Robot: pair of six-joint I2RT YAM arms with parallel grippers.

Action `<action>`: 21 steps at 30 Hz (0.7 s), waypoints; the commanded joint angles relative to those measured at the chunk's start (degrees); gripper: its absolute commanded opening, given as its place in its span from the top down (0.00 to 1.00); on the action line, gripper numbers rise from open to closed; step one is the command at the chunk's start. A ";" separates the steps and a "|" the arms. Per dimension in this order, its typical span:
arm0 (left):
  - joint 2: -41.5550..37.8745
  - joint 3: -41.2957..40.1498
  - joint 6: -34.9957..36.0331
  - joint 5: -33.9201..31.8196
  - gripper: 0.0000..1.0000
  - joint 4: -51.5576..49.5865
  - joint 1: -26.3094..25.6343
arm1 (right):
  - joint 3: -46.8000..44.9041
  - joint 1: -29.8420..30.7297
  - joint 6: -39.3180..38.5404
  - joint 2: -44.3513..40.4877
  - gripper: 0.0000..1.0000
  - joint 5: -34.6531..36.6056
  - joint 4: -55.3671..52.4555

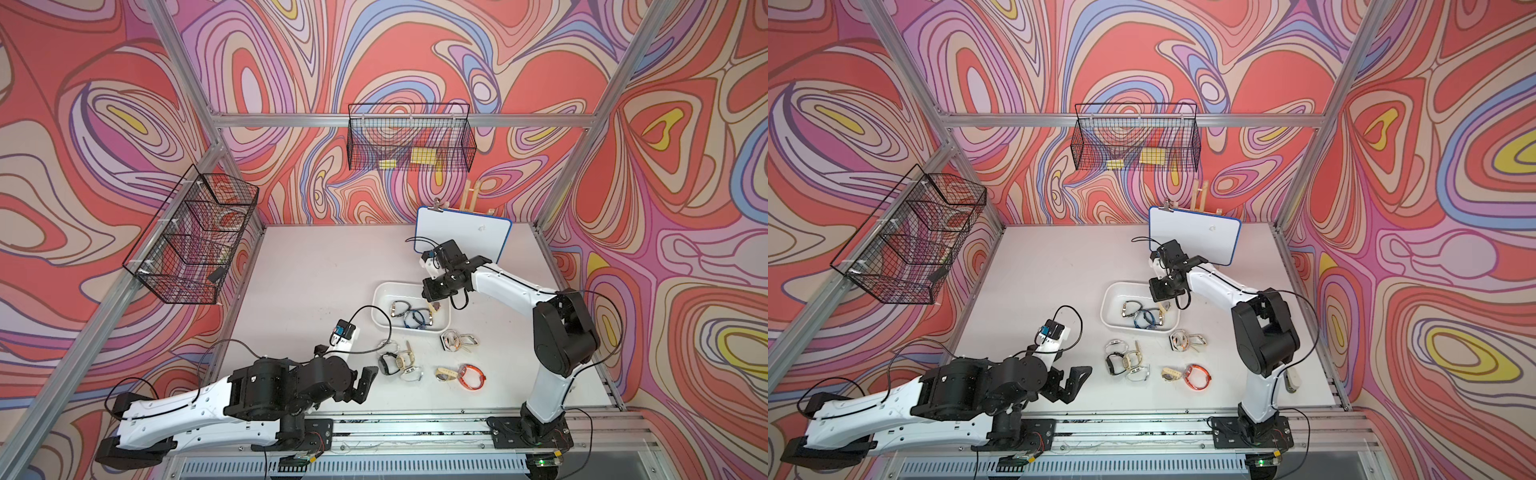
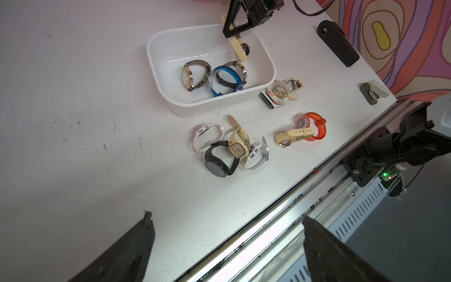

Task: Put the watch into the storage box
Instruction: Adjust the watch in the storage box.

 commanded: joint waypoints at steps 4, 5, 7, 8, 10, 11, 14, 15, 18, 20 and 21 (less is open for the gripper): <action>-0.12 -0.99 -0.69 -1.08 0.00 -0.95 -0.27 | 4.97 1.00 1.76 7.78 1.00 10.97 -9.98; -0.09 -1.05 -0.69 -1.13 0.00 -0.91 -0.28 | 5.46 1.05 1.90 8.53 1.00 11.98 -10.51; -0.16 -1.09 -0.69 -1.16 0.00 -1.11 -0.29 | 6.10 1.09 2.04 9.29 1.00 13.96 -11.18; -0.16 -1.07 -0.69 -1.25 0.00 -1.13 -0.23 | 6.37 1.13 2.06 9.53 1.00 14.88 -11.55; -0.15 -1.17 -0.69 -1.39 0.00 -1.04 -0.28 | 6.85 1.20 1.89 10.09 1.00 15.62 -12.06; -0.15 -1.20 -0.56 -1.41 0.00 -0.88 -0.29 | 7.02 1.25 1.78 10.30 1.00 15.61 -12.29; 0.20 -1.29 -0.34 -1.53 0.00 -0.56 -0.27 | 7.63 1.48 1.76 11.78 1.00 15.89 -12.61; 0.34 -1.29 -0.34 -1.55 0.00 -0.55 -0.27 | 7.86 1.61 1.75 12.27 1.00 15.62 -12.61; 0.64 -1.33 -0.34 -1.56 0.00 -0.47 -0.29 | 8.23 1.83 1.86 13.66 1.00 13.44 -11.95; 0.68 -1.22 -0.43 -1.46 0.00 -0.63 -0.29 | 8.20 1.83 2.34 13.89 1.00 12.52 -11.23; 0.63 -1.16 -0.41 -1.42 0.00 -0.72 -0.24 | 8.12 1.84 2.54 13.67 0.98 12.48 -11.01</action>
